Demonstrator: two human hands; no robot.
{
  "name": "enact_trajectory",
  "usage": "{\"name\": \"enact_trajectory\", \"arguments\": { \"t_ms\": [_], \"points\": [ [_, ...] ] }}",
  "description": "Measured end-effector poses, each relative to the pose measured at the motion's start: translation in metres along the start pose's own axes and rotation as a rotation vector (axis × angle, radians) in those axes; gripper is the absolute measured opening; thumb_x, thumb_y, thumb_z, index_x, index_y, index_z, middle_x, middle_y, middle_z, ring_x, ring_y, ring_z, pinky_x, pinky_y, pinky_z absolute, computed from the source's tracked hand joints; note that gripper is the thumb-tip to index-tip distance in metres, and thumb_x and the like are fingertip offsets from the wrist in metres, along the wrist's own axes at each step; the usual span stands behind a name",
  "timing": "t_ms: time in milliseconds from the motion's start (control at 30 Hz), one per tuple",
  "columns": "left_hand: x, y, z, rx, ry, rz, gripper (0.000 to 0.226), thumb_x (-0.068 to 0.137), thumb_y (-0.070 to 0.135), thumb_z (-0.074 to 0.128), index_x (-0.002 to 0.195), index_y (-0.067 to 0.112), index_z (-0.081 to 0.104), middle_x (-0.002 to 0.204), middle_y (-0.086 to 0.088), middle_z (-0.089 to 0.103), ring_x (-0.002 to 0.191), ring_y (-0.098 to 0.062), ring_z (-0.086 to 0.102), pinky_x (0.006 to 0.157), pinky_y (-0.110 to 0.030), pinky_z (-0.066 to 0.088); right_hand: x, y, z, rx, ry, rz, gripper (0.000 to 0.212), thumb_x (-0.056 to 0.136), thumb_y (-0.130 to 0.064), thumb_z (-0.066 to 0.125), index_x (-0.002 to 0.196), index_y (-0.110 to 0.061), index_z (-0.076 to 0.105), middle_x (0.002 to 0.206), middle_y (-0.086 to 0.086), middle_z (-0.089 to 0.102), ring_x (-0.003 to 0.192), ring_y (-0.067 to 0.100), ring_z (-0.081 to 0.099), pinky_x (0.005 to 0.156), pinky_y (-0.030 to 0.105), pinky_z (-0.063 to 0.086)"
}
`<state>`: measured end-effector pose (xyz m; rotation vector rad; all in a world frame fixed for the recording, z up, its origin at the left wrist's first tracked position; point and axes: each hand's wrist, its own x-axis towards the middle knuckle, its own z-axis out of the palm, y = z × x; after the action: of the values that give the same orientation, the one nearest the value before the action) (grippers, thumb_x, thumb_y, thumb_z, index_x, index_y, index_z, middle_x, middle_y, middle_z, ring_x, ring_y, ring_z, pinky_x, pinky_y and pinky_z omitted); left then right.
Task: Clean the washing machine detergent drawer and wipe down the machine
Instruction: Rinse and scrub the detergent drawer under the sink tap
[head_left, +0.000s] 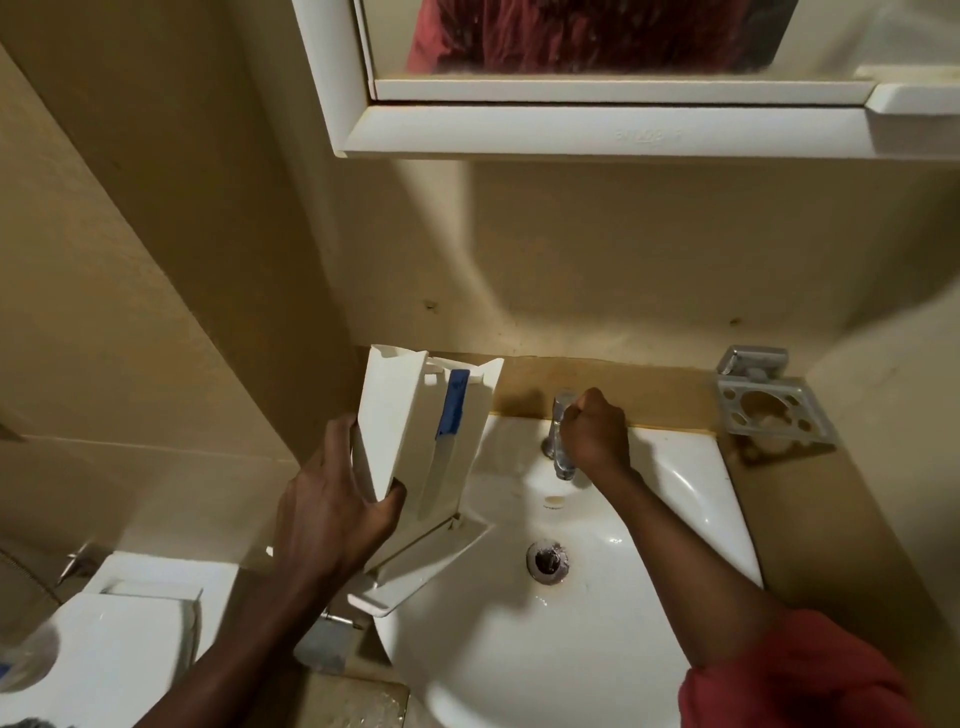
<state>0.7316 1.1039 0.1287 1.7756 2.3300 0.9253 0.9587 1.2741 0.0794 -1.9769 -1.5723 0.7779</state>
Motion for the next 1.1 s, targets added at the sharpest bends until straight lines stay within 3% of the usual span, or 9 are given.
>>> {"name": "enact_trajectory", "arguments": {
  "t_ms": [133,267,400,500,633,800,933,1000,1100],
  "points": [
    [-0.002,0.006,0.001,-0.034,0.004,0.007,0.063,0.071,0.025,0.079,0.121,0.015,0.041,0.092,-0.007,0.066,0.07,-0.027,0.061,0.057,-0.028,0.043,-0.003,0.012,-0.012,-0.042,-0.077,-0.046,0.027,0.093,-0.027,0.052,0.11,-0.006,0.056,0.114,0.018,0.061,0.104,0.036,0.059,0.074,0.031,0.044],
    [-0.002,0.006,-0.003,-0.07,0.03,-0.017,0.058,0.075,0.023,0.078,0.119,0.013,0.043,0.089,-0.001,0.059,0.071,-0.021,0.058,0.05,-0.022,0.038,-0.026,0.019,-0.006,-0.221,0.136,-0.306,0.031,0.083,-0.026,0.062,0.113,-0.019,0.057,0.13,0.006,0.045,0.12,0.031,0.042,0.096,0.039,0.038],
    [-0.006,0.009,-0.002,-0.167,0.062,-0.112,0.051,0.077,0.02,0.076,0.117,0.015,0.045,0.079,0.004,0.058,0.068,-0.013,0.058,0.053,-0.024,0.04,-0.045,0.017,0.001,0.087,0.109,-0.55,0.036,0.082,-0.013,0.064,0.116,-0.012,0.053,0.134,0.006,0.045,0.126,0.025,0.044,0.097,0.03,0.041],
    [-0.011,0.01,-0.002,-0.26,0.093,-0.185,0.043,0.079,0.02,0.074,0.112,0.018,0.047,0.079,0.007,0.062,0.071,-0.011,0.06,0.062,-0.03,0.044,-0.057,0.019,0.005,0.202,-0.018,-0.458,0.035,0.086,-0.024,0.066,0.118,-0.018,0.053,0.123,0.002,0.052,0.115,0.021,0.051,0.083,0.019,0.036],
    [-0.02,0.009,-0.006,-0.34,0.092,-0.211,0.038,0.08,0.019,0.074,0.109,0.021,0.049,0.084,0.004,0.065,0.077,-0.012,0.063,0.066,-0.032,0.05,-0.07,0.017,0.004,0.29,-0.242,-0.285,0.048,0.085,-0.05,0.065,0.126,-0.031,0.048,0.133,-0.008,0.047,0.123,0.015,0.046,0.098,0.033,0.043],
    [-0.026,0.007,-0.013,-0.492,0.028,-0.237,0.033,0.084,0.015,0.072,0.108,0.023,0.052,0.087,0.02,0.066,0.077,0.008,0.064,0.065,-0.019,0.047,-0.086,0.002,-0.008,0.438,-0.563,-0.13,0.081,0.07,-0.076,0.061,0.14,-0.042,0.037,0.14,-0.019,0.044,0.128,0.01,0.043,0.103,0.04,0.039],
    [-0.034,0.005,-0.025,-0.647,-0.029,-0.135,0.043,0.08,0.024,0.071,0.119,0.025,0.054,0.097,0.029,0.069,0.089,0.009,0.065,0.07,-0.013,0.052,-0.088,-0.002,-0.021,0.681,-0.845,-0.049,0.056,0.074,-0.045,0.077,0.125,-0.035,0.057,0.123,-0.014,0.066,0.12,0.012,0.057,0.105,0.042,0.041],
    [-0.032,0.007,-0.029,-0.689,-0.069,-0.052,0.053,0.083,0.018,0.077,0.13,0.024,0.052,0.108,0.019,0.07,0.097,0.004,0.067,0.072,-0.011,0.052,-0.09,-0.008,-0.025,0.66,-0.768,-0.075,0.034,0.083,-0.023,0.073,0.114,-0.028,0.062,0.116,-0.004,0.071,0.113,0.018,0.062,0.104,0.045,0.044],
    [-0.023,0.009,-0.034,-0.648,-0.171,0.085,0.07,0.08,0.018,0.08,0.139,0.028,0.043,0.12,0.013,0.066,0.102,0.001,0.066,0.077,-0.014,0.054,-0.087,-0.014,-0.034,0.477,-0.477,-0.176,0.032,0.09,-0.02,0.067,0.121,-0.019,0.058,0.121,0.003,0.066,0.114,0.023,0.06,0.101,0.04,0.046]
  ]
}}
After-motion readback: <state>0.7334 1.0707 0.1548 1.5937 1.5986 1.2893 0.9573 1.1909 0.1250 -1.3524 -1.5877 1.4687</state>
